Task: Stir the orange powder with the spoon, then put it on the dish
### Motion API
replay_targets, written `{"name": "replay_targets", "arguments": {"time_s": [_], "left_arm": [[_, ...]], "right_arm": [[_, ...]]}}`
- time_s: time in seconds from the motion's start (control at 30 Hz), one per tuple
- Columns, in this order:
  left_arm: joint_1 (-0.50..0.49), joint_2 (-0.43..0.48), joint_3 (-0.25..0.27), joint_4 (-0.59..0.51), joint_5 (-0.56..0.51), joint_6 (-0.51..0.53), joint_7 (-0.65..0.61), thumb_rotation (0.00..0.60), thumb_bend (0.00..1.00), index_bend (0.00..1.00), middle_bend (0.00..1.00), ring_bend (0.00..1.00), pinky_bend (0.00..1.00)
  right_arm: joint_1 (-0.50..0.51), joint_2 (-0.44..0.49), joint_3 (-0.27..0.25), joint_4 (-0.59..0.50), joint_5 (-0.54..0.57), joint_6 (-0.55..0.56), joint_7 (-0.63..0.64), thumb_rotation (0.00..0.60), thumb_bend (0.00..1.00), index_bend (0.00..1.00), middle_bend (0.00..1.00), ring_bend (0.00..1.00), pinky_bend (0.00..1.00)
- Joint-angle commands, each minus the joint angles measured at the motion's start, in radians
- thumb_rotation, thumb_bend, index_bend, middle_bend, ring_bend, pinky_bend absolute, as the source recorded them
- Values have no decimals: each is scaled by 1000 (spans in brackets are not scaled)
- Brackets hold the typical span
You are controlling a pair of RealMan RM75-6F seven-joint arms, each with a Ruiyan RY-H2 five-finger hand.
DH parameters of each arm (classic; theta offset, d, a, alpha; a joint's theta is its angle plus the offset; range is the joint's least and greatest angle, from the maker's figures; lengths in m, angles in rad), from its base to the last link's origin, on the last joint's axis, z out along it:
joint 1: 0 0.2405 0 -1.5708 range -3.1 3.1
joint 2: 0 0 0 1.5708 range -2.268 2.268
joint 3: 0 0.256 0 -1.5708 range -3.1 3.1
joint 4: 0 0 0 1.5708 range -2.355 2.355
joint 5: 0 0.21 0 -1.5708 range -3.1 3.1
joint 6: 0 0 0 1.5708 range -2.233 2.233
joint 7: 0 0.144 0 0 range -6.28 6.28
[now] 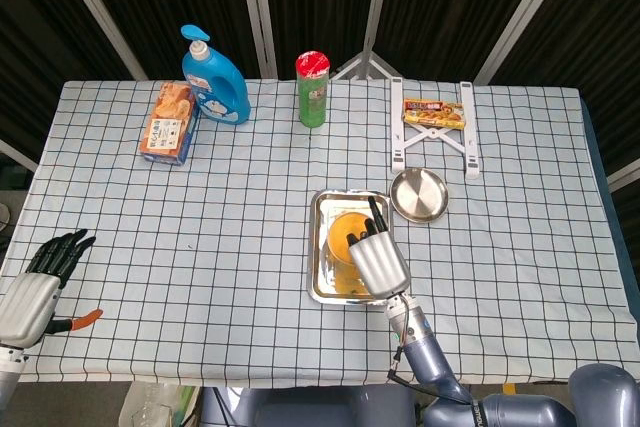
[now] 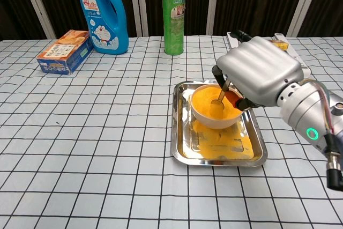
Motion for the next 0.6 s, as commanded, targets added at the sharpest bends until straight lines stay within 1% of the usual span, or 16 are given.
{"name": "replay_targets", "arguments": {"time_s": [0.03,0.17,0.27,0.47,0.53,0.6], "left_arm": [[0,0,0,0,1,0,0,600,0,0,0,0,0],[0,0,0,0,1,1,1,600,0,0,0,0,0],[0,-1,0,0,0,1,1,600,0,0,0,0,0],[-2,-2,0,0,0,-2,2,600,0,0,0,0,0],[-2,-2,0,0,1,-2,3,600,0,0,0,0,0],[-2,-2,1,-2,1,-3,3,600,0,0,0,0,0]], "right_arm": [[-4,5,-2,-8,-4,3,-2,600,842,774,696,369,0],[-2,11,7,-3,-18,9,3,600,841,774,696,369,0],[6,20,23,6,-30,11,9,600,840,774,696,369,0],[10,43,48,-12,-39,18,21,600,841,774,696,369,0],[8,47,47,-13,-43,19,22,600,841,774,696,368,0],[6,53,27,1,-56,14,8,600,842,774,695,369,0]]}}
